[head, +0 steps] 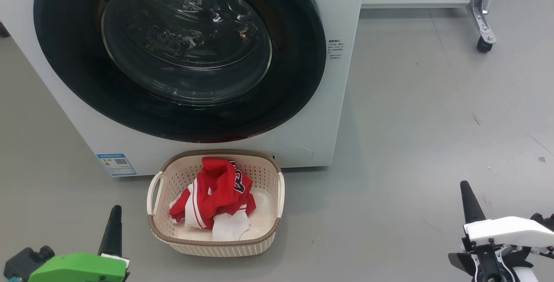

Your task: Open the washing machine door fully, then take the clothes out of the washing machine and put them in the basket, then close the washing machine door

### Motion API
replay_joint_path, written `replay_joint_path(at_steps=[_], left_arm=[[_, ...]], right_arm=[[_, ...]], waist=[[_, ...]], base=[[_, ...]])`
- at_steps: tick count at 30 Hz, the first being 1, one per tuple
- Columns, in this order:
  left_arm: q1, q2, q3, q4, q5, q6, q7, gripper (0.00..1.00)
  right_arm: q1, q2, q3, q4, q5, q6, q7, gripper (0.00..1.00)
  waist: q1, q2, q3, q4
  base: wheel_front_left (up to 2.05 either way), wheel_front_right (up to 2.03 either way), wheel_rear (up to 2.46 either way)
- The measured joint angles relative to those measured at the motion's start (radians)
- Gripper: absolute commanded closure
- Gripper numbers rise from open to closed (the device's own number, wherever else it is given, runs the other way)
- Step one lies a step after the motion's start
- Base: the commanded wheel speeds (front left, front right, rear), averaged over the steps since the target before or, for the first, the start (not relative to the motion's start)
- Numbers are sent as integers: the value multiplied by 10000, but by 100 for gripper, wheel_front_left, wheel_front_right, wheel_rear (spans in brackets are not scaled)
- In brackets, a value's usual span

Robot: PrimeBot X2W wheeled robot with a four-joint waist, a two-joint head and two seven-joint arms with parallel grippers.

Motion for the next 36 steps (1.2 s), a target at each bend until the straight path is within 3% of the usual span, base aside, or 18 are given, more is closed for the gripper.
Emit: replay_joint_path(at_steps=[30, 36], left_arm=[[-720, 148, 380, 834, -3513, -470, 554, 100], [-801, 151, 403, 940, -3843, -516, 629, 100]], right_arm=[[-614, -173, -662, 594, 3465, 514, 686, 100], [-709, -198, -713, 640, 3695, 525, 757, 100]], waist=[[0, 0, -110, 147], [0, 0, -116, 154]], base=[[0, 0, 0], [0, 0, 0]])
